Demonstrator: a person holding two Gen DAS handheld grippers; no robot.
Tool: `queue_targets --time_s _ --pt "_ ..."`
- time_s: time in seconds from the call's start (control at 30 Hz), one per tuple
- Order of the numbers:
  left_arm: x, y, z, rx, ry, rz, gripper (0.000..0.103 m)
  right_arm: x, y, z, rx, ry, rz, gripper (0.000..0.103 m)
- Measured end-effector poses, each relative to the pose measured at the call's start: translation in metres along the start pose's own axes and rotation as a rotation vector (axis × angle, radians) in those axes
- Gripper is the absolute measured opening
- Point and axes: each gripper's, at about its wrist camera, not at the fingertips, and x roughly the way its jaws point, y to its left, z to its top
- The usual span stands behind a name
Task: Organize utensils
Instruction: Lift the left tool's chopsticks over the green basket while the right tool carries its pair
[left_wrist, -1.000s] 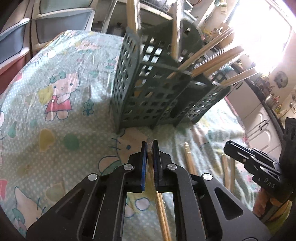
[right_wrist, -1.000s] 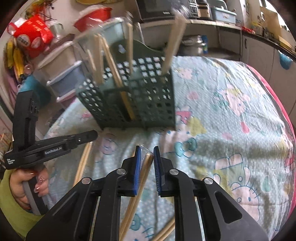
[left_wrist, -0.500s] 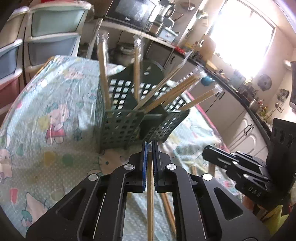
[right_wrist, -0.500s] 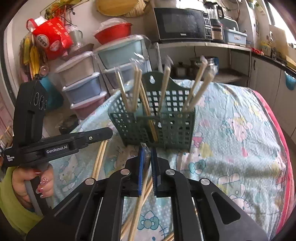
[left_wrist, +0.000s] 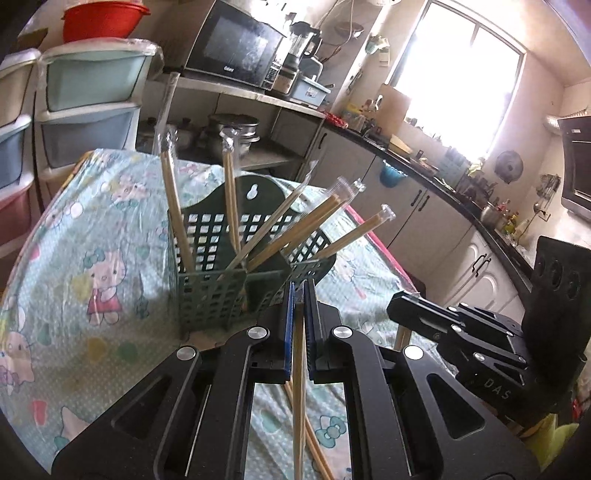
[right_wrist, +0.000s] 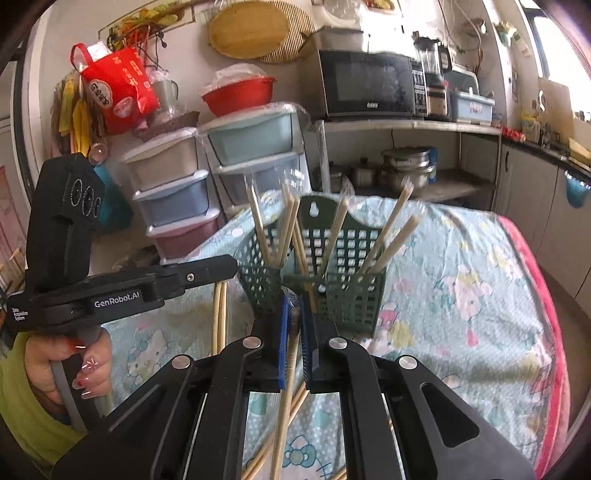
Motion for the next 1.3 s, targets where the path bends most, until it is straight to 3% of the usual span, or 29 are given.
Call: queue_targets --time_s 0.73,1.3 --pt "-0.024 -0.031 0.033 0.062 -0.107 -0.049 0.003 -0.049 -0.016 0.023 0.056 -0.179 -0.052 0.006" --pt "-0.055 -0.042 0.074 0.11 -0.217 -0.038 0.003 -0.071 -0.021 0.048 0.071 -0.283 -0.074 0.006"
